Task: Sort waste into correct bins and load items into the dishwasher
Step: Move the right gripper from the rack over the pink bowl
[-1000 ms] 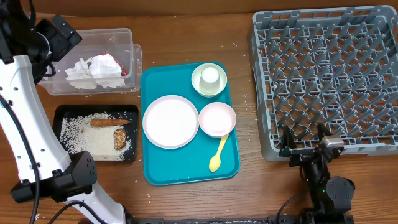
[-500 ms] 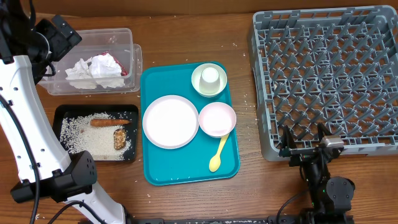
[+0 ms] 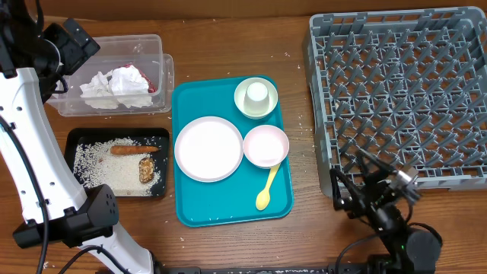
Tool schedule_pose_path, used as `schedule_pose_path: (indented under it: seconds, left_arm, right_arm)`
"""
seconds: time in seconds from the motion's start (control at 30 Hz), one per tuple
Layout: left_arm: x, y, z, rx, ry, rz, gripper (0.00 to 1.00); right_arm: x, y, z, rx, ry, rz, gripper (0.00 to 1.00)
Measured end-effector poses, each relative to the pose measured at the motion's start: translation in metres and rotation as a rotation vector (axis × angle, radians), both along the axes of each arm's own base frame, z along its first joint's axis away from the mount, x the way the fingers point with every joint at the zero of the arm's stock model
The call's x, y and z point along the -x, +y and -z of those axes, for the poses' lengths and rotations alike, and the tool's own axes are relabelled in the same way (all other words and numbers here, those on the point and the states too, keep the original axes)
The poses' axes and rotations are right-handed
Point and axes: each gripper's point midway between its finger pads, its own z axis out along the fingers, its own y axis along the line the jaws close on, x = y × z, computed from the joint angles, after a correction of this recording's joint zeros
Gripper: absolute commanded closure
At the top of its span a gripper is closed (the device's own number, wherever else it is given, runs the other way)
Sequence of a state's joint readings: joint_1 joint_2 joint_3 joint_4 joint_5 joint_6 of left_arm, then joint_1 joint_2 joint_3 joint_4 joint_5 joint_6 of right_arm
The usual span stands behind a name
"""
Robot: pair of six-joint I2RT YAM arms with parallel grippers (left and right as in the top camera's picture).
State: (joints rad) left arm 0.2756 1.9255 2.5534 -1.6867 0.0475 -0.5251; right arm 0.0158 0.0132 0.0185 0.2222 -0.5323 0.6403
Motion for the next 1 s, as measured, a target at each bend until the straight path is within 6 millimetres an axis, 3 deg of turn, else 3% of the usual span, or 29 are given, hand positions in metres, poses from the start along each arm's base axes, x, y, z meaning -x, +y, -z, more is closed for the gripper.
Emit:
schedule_pose_path:
  seconds: [0.17, 0.33, 0.4, 0.53, 0.63, 0.73, 0.8, 1.0]
  left_arm:
    - [0.0, 0.0, 0.0, 0.0, 0.0, 0.0, 0.0]
    - [0.0, 0.0, 0.0, 0.0, 0.0, 0.0, 0.0]
    - [0.0, 0.0, 0.0, 0.0, 0.0, 0.0, 0.0]
    - [0.0, 0.0, 0.0, 0.0, 0.0, 0.0, 0.0]
    - [0.0, 0.0, 0.0, 0.0, 0.0, 0.0, 0.0]
    - [0.0, 0.0, 0.0, 0.0, 0.0, 0.0, 0.0]
    - [0.0, 0.0, 0.0, 0.0, 0.001, 0.0, 0.0]
    - [0.0, 0.0, 0.001, 0.001, 0.002, 0.0, 0.0]
  right_arm:
    - [0.029, 0.001, -0.061, -0.178, -0.18, -0.09, 0.0]
    - [0.039, -0.007, -0.09, -0.257, -0.227, -0.086, 0.0]
    - [0.045, -0.009, -0.112, -0.258, -0.256, -0.073, 0.0]
    - [0.044, -0.011, -0.158, -0.188, -0.235, -0.01, 0.0]
    - [0.027, -0.01, -0.179, -0.083, -0.153, 0.036, 0.0]
    - [-0.001, -0.001, -0.178, 0.027, 0.012, 0.016, 0.0]
    - [-0.031, 0.01, -0.177, 0.102, 0.121, -0.042, 0.0]
    - [-0.089, 0.054, -0.125, 0.261, 0.484, -0.24, 0.0]
